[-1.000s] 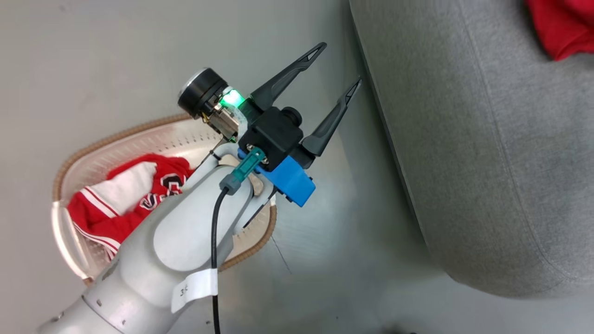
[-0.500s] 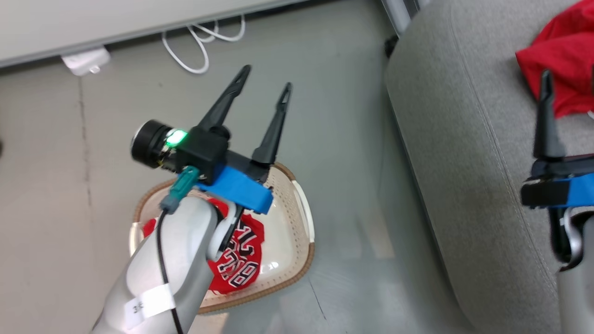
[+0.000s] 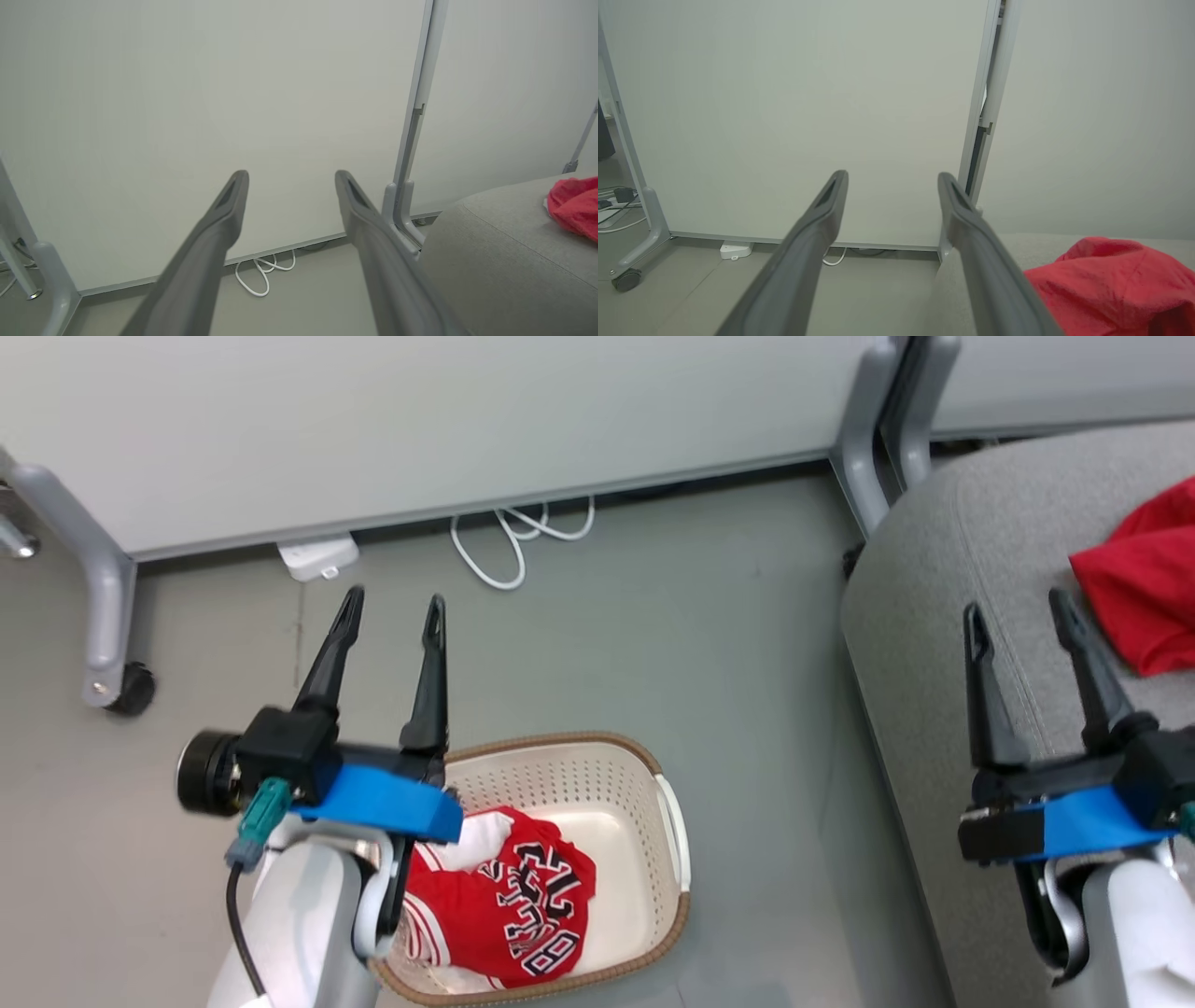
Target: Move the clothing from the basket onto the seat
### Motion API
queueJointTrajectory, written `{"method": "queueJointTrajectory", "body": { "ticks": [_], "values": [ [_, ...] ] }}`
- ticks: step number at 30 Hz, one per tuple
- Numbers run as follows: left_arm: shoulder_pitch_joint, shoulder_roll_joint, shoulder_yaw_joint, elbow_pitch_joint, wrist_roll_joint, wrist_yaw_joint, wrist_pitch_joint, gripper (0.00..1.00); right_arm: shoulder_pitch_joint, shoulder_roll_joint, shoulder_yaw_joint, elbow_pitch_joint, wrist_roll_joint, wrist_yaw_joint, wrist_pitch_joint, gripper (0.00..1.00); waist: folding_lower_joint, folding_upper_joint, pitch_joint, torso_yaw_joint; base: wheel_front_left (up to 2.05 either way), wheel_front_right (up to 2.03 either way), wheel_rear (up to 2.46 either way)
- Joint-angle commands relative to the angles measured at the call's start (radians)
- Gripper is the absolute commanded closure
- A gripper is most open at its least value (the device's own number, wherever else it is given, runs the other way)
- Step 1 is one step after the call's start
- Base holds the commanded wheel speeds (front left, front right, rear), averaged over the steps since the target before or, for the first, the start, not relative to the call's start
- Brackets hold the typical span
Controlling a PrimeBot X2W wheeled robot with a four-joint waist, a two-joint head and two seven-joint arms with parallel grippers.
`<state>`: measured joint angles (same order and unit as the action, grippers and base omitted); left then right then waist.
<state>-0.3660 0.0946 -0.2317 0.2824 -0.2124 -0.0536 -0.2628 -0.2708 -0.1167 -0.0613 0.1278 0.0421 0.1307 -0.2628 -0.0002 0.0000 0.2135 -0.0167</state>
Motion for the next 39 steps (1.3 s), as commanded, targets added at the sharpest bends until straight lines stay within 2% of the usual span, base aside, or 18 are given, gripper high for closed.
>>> {"method": "queueJointTrajectory", "body": {
  "ticks": [1, 16, 39],
  "values": [
    [0.028, -0.003, 0.02, -0.005, 0.01, -0.007, -0.003, 0.0, 0.035, 0.006, -0.005, -0.002, 0.009, 0.0, -0.003, 0.0, 0.0002, 0.0, -0.037, 0.027, 0.0, 0.0, 0.0],
    [0.21, -0.036, 0.136, -0.023, 0.065, -0.05, -0.003, 0.0, 0.2, 0.048, -0.02, 0.042, 0.035, 0.0, -0.003, 0.0, 0.0002, 0.0, -0.141, 0.084, 0.0, 0.0, 0.0],
    [0.252, -0.044, 0.16, 0.0, 0.056, -0.068, -0.003, 0.0, 0.253, 0.067, -0.029, 0.066, 0.055, 0.0, -0.003, 0.0, 0.0002, 0.0, -0.17, 0.1, 0.0, 0.0, 0.0]
  ]
}}
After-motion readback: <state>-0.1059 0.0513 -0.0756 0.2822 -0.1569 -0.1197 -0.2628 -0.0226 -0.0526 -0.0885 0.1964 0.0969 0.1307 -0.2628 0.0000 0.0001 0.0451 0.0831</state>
